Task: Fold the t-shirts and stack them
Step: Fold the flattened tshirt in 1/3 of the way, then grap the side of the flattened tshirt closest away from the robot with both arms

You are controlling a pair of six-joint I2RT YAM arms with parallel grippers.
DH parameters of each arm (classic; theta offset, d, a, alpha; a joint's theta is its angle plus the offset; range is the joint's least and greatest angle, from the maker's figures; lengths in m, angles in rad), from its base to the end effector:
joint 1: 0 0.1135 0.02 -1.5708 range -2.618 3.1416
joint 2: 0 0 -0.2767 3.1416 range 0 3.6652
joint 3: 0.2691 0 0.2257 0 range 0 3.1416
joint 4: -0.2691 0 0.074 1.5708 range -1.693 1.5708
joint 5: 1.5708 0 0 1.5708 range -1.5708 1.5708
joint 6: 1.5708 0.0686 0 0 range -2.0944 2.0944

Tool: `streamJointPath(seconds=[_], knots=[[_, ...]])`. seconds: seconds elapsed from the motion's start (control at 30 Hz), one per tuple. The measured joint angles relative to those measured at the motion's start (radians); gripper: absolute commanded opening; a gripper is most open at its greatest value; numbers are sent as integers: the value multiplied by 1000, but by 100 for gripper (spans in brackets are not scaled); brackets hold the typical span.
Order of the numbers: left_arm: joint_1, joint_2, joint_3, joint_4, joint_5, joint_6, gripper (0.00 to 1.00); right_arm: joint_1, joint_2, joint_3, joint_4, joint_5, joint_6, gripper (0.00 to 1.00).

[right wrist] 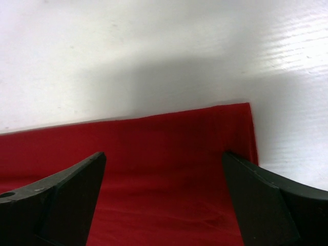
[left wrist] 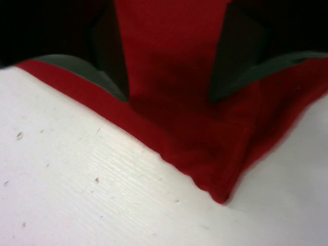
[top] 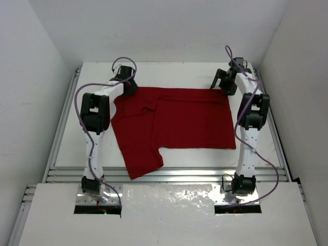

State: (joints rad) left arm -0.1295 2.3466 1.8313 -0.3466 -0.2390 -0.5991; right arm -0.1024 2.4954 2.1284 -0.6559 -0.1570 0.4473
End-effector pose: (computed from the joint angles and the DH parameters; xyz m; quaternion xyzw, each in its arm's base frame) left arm 0.5219 -0.0516 0.1493 -0.2569 0.8960 -0.0183 0.3618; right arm 0.5376 -0.0445 0.1370 0.2401 0.9295 0.1206 0.2527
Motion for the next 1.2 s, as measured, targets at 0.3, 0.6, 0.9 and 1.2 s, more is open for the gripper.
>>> streamJointPath(seconds=[0.3, 0.6, 0.9, 1.2], knots=[[-10, -320, -126, -117, -185, -46, 100, 40, -174, -108, 60, 5, 22, 99], [-209, -1102, -728, -348, -244, -393, 100, 203, -931, -784, 188, 112, 73, 99], [-337, -1346, -1226, -564, -77, -496, 92, 161, -1485, -1257, 101, 103, 75, 99], [-595, -1204, -1220, -550, -51, -562, 61, 161, -1352, -1260, 95, 52, 35, 99]])
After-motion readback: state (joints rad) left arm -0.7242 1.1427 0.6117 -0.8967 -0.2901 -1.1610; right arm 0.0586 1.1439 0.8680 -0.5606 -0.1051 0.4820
